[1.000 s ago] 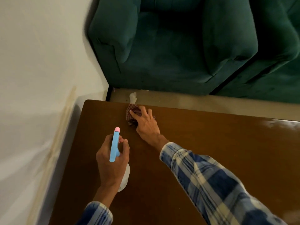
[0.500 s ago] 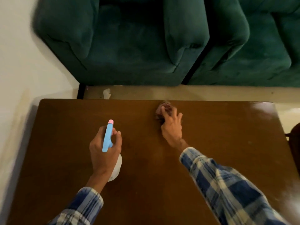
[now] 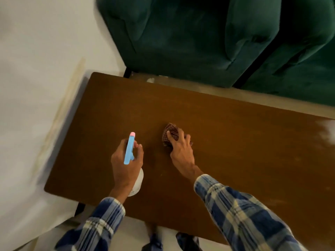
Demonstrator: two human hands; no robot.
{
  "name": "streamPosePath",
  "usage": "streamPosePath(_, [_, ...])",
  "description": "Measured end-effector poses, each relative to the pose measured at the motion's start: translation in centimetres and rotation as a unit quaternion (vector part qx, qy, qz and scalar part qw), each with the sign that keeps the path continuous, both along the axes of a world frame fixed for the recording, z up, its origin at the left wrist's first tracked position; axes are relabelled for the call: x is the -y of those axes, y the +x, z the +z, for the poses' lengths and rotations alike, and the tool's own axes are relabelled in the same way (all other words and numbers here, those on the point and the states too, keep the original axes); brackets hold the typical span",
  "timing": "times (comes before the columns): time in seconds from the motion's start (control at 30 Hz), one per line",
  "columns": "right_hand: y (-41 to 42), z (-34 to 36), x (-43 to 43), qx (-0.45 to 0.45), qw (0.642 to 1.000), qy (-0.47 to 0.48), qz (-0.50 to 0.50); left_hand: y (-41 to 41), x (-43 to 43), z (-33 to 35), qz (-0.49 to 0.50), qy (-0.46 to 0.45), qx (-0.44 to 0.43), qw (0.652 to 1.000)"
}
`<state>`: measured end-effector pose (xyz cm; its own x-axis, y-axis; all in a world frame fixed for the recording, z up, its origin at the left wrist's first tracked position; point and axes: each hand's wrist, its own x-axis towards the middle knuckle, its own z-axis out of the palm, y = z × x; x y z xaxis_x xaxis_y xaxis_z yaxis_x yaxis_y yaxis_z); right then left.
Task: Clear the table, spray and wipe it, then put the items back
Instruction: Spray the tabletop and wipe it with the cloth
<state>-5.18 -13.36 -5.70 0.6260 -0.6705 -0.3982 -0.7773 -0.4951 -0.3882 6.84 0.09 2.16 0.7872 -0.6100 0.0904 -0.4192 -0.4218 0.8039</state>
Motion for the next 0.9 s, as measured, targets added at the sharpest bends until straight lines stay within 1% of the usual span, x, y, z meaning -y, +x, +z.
streamPosePath(0.1, [2.4, -0.5, -3.3, 0.005, 0.989, 0.004, 0.146, 1.7, -3.1, -0.7, 0.041, 0.014, -0.003, 0.999])
streamPosePath(0.13, [3.0, -0.8, -3.7, 0.015, 0.988, -0.003, 0.156, 2.6, -4.4, -0.8, 0.055, 0.017, -0.006, 0.998])
streamPosePath(0.2, [4.4, -1.2, -3.1, 0.029, 0.996, -0.023, 0.083, 4.0, -6.2, -1.0, 0.066, 0.006, -0.007, 0.998])
streamPosePath(0.27, [7.7, -1.4, -3.3, 0.017, 0.999, -0.027, 0.008, 5.4, -8.2, -1.2, 0.078, -0.001, -0.008, 0.997])
streamPosePath(0.3, [9.7, -1.2, -4.0, 0.01, 1.0, -0.025, 0.004, 6.0, -9.3, -1.3, 0.085, -0.001, -0.011, 0.996])
streamPosePath(0.33, [11.4, -1.0, -4.9, 0.008, 0.999, -0.025, 0.025, 6.4, -10.0, -1.3, 0.092, -0.001, -0.013, 0.996])
streamPosePath(0.4, [13.4, -0.5, -7.7, 0.016, 0.991, -0.014, 0.129, 7.2, -11.4, -1.4, 0.091, 0.002, -0.007, 0.996])
streamPosePath(0.47, [12.5, -0.4, -10.8, 0.009, 0.969, -0.013, 0.248, 7.6, -12.2, -1.2, 0.082, 0.0, -0.004, 0.997])
streamPosePath(0.5, [11.2, -0.6, -11.8, 0.001, 0.958, -0.014, 0.287, 7.7, -12.5, -1.1, 0.082, 0.002, -0.008, 0.997])
streamPosePath(0.53, [9.6, -0.9, -11.9, 0.0, 0.954, -0.016, 0.298, 7.6, -12.7, -1.0, 0.081, 0.003, -0.015, 0.997])
streamPosePath(0.57, [7.8, -1.1, -11.3, 0.0, 0.96, -0.021, 0.279, 7.4, -12.8, -0.9, 0.079, 0.002, -0.02, 0.997])
streamPosePath(0.6, [6.1, -1.3, -10.4, 0.0, 0.973, -0.028, 0.23, 7.1, -12.6, -0.8, 0.075, -0.001, -0.021, 0.997])
streamPosePath(0.67, [2.4, -1.4, -8.1, 0.01, 0.997, -0.041, 0.062, 6.1, -12.0, -0.7, 0.058, -0.006, -0.015, 0.998])
streamPosePath(0.7, [0.9, -1.4, -7.4, 0.016, 0.999, -0.046, -0.009, 5.5, -11.6, -0.7, 0.051, -0.008, -0.015, 0.999])
streamPosePath(0.73, [-0.4, -0.9, -7.2, 0.011, 0.998, -0.043, -0.039, 4.6, -10.8, -0.7, 0.044, -0.009, -0.017, 0.999])
streamPosePath(0.77, [-1.1, -0.4, -7.9, -0.007, 0.999, -0.031, -0.019, 3.8, -10.3, -0.8, 0.039, -0.009, -0.019, 0.999])
streamPosePath(0.8, [-2.1, 0.1, -8.8, -0.026, 0.999, -0.005, 0.031, 2.6, -9.4, -0.8, 0.03, -0.01, -0.021, 0.999])
streamPosePath(0.87, [-3.9, 0.3, -11.3, -0.052, 0.981, 0.049, 0.182, 0.8, -8.0, -0.6, 0.016, -0.006, -0.012, 1.0])
streamPosePath(0.9, [-5.2, 0.2, -12.1, -0.044, 0.966, 0.042, 0.253, 0.0, -7.3, -0.6, 0.008, -0.004, -0.007, 1.0])
